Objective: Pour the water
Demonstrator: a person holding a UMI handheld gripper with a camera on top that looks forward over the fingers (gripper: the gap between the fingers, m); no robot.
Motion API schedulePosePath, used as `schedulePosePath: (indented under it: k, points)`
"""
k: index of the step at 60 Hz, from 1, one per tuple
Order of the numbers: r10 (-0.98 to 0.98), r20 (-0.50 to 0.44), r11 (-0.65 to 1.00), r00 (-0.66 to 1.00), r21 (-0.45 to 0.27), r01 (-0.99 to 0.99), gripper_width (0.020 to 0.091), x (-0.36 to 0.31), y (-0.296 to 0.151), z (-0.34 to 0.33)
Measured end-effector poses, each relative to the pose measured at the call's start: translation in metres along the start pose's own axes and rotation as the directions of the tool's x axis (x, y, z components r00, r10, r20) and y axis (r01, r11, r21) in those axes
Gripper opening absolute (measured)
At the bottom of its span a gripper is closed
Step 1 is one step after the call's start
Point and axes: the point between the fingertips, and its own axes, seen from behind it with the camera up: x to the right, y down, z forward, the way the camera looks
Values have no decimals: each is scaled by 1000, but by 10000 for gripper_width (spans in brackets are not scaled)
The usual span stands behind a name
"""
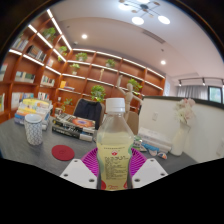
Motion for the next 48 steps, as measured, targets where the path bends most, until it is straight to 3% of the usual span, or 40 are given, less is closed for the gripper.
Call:
schedulePosePath:
  k: [10,24,38,48]
  points:
    - [-446,21,895,895,37,445,343,-44,-44,23]
    - [-883,-27,463,468,103,880,342,-110,-86,51]
    - [-995,-102,-1,12,126,992,361,-158,-106,64]
    - [-920,-230,-337,-318,49,940,363,-172,-136,69]
